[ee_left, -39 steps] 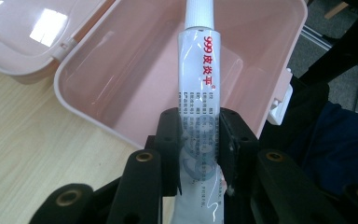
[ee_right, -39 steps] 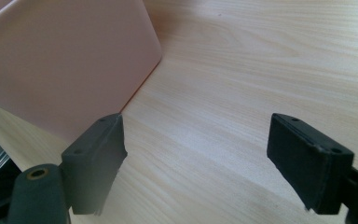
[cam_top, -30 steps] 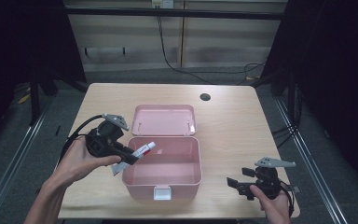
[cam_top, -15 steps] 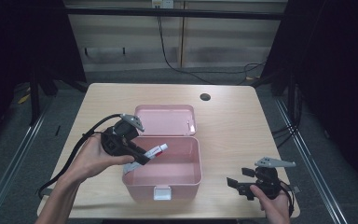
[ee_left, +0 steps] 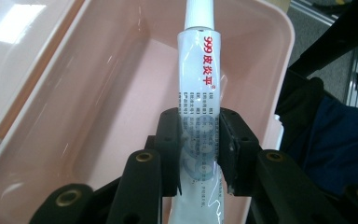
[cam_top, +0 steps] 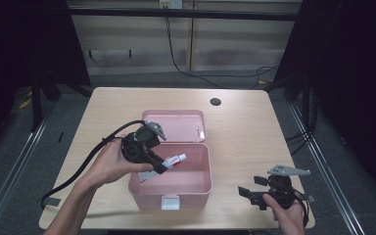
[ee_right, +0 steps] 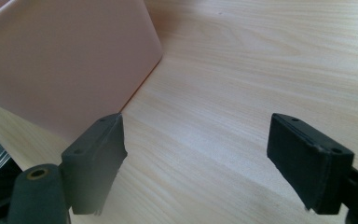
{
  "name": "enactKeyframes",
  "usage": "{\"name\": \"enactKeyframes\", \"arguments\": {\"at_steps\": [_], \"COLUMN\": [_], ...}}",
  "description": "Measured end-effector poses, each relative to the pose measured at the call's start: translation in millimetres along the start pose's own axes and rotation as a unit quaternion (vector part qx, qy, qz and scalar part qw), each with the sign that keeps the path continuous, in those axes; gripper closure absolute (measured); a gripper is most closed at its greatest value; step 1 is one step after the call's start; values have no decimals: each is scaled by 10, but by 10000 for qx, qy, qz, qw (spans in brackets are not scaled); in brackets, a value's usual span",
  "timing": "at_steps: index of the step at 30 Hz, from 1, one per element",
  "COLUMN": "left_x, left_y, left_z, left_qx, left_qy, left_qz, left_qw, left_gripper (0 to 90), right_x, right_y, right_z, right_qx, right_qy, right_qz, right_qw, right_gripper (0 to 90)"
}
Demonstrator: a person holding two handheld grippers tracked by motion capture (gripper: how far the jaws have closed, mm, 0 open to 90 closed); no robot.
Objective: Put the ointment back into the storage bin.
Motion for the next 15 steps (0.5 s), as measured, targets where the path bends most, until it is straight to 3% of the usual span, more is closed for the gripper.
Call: {"name": "enactKeyframes", "arguments": {"at_steps": [3, 6, 15], "left_x": [21, 90, 132], "left_y": [1, 26, 34], "left_z": [51, 127, 308], "left_qx": [-31, -35, -109], "left_qy": [-47, -265, -380], "left_qz": [45, 125, 186], "left_qw": [10000, 9996, 9990], "left_gripper": [711, 710, 711], "right_x": [0, 2, 0], "right_y": [-1, -4, -6], "right_z": [0, 10, 6], "right_qx": [7, 15, 17], "right_qy": [-7, -21, -21], "right_qz": [-16, -23, -37], "right_qw": [10000, 10000, 10000], "right_gripper": [192, 191, 191]}}
Point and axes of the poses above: each handheld gripper's, and its own axes: z roughly forward along the jaws, x roughly out of its top, y roughly to its right, the point moved 1 cm from there along z, roughly forward along the jaws, and after that the axes turned 1 degree about -x, right-handed, at the moved point
